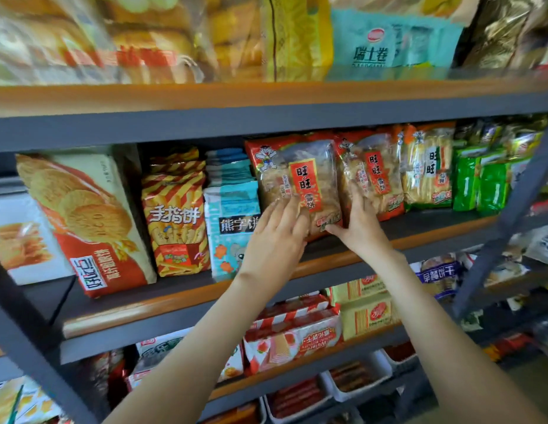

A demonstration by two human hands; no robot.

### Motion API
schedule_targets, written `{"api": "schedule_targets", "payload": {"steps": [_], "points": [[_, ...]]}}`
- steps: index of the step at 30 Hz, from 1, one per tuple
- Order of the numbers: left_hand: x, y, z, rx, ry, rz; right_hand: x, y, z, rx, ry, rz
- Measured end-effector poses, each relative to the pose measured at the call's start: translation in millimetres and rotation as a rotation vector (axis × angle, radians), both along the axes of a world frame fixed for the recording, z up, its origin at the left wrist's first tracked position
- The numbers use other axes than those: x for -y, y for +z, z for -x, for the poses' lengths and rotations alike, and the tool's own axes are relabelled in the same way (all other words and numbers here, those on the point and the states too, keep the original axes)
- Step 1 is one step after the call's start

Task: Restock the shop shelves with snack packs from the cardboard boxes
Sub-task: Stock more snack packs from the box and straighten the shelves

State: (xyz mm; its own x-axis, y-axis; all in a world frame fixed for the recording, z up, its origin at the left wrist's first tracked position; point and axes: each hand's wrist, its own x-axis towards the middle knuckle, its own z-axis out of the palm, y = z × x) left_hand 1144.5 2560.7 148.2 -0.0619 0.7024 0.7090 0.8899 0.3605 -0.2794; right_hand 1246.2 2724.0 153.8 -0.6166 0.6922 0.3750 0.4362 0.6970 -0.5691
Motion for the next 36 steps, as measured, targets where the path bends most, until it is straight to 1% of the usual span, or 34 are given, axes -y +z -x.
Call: {"api": "schedule_targets", "payload": {"steps": [2, 6, 10, 13, 15, 18, 20, 24, 26, 28, 30, 32, 34, 35, 36], "points": [[-30.9, 3.7, -6.2, 0.066, 0.08, 0.091, -17.3, 0.0, 0.6, 0.059, 0.108, 0.05], [-72.1, 4.4, 4.2, 0.07, 0.352, 0.329, -40.5, -4.5, 9.1, 0.156, 0.26, 0.088], [-81.1, 5.0, 11.8, -0.027, 0.539, 0.335, -54.8, -5.8, 14.7, 0.271, 0.38, 0.203], [-82.3, 0.1, 20.2, -0.099, 0.509, 0.345, -63.4, -4.7, 23.0, 0.243, 0.403, 0.343], [-82.7, 0.7, 19.2, -0.111, 0.493, 0.333, -68.6, -4.0, 31.1, 0.207, 0.402, 0.442], [-82.8, -2.0, 16.8, -0.071, 0.519, 0.323, -73.3, -4.3, 40.7, 0.162, 0.429, 0.5], [-83.2, -4.1, 15.5, -0.068, 0.541, 0.308, -74.7, -7.6, 43.6, 0.145, 0.45, 0.496], [-83.7, -4.0, 12.3, -0.043, 0.52, 0.298, -73.6, -6.9, 35.9, 0.111, 0.476, 0.422], [-86.6, -3.9, 10.8, -0.014, 0.481, 0.231, -71.9, -2.6, 28.6, 0.157, 0.478, 0.33], [-92.3, -4.1, 9.1, -0.022, 0.439, 0.182, -71.4, -0.6, 21.6, 0.154, 0.462, 0.188], [-97.9, -3.9, 5.9, -0.044, 0.42, 0.176, -71.2, 0.8, 11.0, 0.081, 0.461, 0.043], [-104.3, -4.2, 1.6, -0.07, 0.408, 0.182, -78.0, 2.0, -2.6, -0.069, 0.454, -0.069], [-111.5, -2.4, -2.6, -0.068, 0.366, 0.159, -96.1, 1.1, -14.6, -0.169, 0.341, -0.214], [-115.8, -0.5, -4.4, -0.078, 0.353, 0.141, -108.9, -0.9, -18.5, -0.151, 0.264, -0.258], [-120.7, 1.2, -6.3, -0.095, 0.346, 0.126, -121.8, -2.8, -21.2, -0.08, 0.207, -0.267]]}}
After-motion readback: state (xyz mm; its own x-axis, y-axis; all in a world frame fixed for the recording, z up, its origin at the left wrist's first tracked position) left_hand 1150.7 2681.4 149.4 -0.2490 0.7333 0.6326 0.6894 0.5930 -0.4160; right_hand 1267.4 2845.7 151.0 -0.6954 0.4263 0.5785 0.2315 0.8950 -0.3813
